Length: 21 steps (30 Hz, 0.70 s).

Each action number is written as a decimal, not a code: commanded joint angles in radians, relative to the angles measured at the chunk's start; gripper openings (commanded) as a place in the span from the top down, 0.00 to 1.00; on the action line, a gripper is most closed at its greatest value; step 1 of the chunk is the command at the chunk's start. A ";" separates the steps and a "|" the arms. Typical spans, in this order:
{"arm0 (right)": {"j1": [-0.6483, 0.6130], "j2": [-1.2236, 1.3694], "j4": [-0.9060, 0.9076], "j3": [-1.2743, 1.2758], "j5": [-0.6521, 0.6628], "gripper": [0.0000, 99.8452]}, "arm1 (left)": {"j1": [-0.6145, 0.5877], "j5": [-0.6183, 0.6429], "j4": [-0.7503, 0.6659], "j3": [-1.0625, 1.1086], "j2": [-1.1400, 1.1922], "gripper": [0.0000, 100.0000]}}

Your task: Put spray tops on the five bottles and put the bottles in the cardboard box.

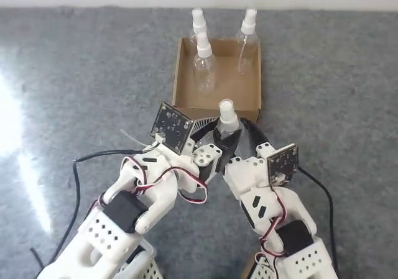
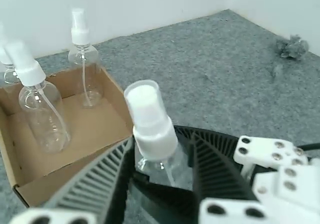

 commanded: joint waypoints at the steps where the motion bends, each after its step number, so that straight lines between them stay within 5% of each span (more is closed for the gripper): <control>1: 0.015 -0.004 -0.018 0.018 -0.009 0.91 | 0.003 -0.002 0.003 -0.015 -0.018 0.83; 21: 0.021 -0.004 -0.022 0.020 -0.011 0.91 | 0.005 -0.005 0.005 -0.022 -0.018 0.83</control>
